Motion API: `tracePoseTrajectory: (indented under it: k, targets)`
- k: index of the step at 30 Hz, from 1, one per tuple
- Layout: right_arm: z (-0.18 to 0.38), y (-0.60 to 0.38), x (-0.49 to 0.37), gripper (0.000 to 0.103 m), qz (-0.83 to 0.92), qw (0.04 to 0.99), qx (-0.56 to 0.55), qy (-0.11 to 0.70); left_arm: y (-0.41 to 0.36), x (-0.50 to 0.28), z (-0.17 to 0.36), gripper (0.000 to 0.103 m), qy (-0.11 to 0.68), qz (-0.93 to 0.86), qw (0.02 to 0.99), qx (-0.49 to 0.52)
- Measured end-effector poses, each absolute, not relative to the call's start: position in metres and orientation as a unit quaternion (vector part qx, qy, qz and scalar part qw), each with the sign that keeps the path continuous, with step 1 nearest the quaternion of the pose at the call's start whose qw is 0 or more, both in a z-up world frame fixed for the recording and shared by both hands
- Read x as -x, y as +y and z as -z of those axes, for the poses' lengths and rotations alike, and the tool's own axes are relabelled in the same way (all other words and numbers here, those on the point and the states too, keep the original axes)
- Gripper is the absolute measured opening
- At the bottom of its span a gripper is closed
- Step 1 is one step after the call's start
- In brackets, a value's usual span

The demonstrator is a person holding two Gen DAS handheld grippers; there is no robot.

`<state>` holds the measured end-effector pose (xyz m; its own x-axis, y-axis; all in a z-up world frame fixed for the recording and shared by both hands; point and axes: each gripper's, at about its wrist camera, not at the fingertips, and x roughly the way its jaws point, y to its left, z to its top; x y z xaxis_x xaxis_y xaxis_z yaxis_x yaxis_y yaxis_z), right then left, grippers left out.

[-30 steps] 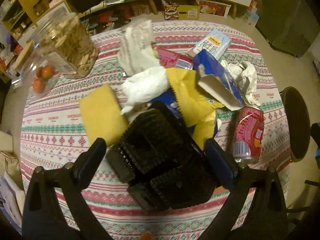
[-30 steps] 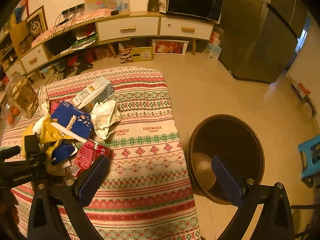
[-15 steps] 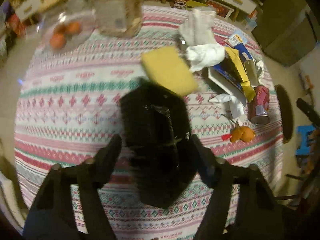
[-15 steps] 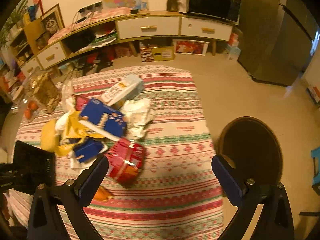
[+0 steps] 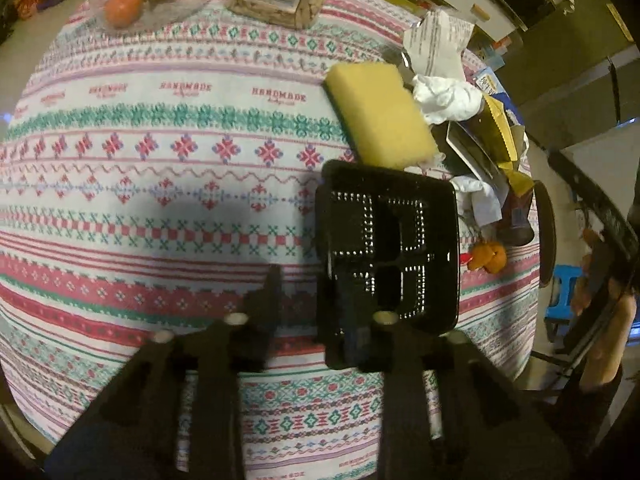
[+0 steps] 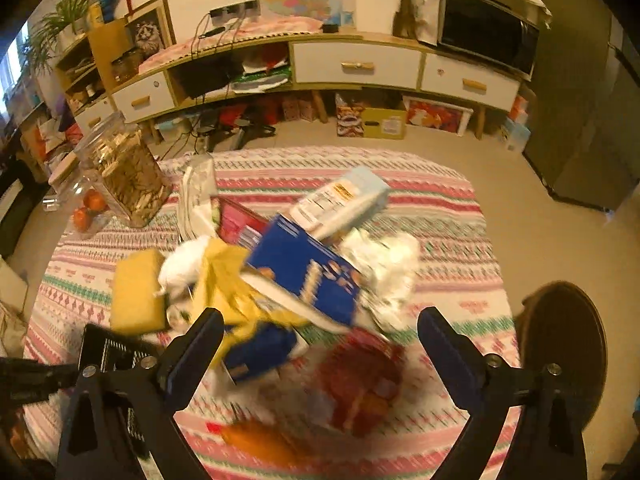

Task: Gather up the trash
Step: 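Lift the black tray with the left gripper while the right gripper grasps the blue carton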

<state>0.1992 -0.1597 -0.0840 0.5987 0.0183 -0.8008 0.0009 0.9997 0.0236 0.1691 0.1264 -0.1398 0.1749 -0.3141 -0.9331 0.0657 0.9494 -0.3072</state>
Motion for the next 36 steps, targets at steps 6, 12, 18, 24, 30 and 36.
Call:
tracePoseTrajectory:
  k: [6, 12, 18, 24, 30, 36]
  targets:
    - [0.1, -0.137, -0.223, 0.089, -0.006, 0.894, 0.001, 0.448, 0.119, -0.174, 0.154, 0.067, 0.642, 0.121, 0.753, 0.077]
    - [0.125, -0.151, -0.241, 0.057, -0.005, 0.879, -0.035, 0.475, 0.104, -0.176, 0.164, 0.021, 0.645, 0.11, 0.755, 0.046]
    - [0.102, -0.171, -0.228, 0.03, -0.011, 0.897, -0.069, 0.436, 0.109, -0.178, 0.16, 0.005, 0.637, 0.126, 0.754, 0.095]
    - [0.083, -0.207, -0.215, 0.021, -0.01, 0.902, -0.13, 0.412, 0.132, -0.182, 0.127, 0.005, 0.597, 0.13, 0.782, 0.12]
    - [0.064, -0.243, -0.192, 0.021, -0.015, 0.899, -0.191, 0.394, 0.129, -0.18, 0.09, 0.005, 0.555, 0.135, 0.811, 0.126]
    - [0.027, -0.286, -0.153, 0.021, 0.004, 0.914, -0.207, 0.349, 0.082, -0.174, 0.061, 0.005, 0.522, 0.169, 0.829, 0.109]
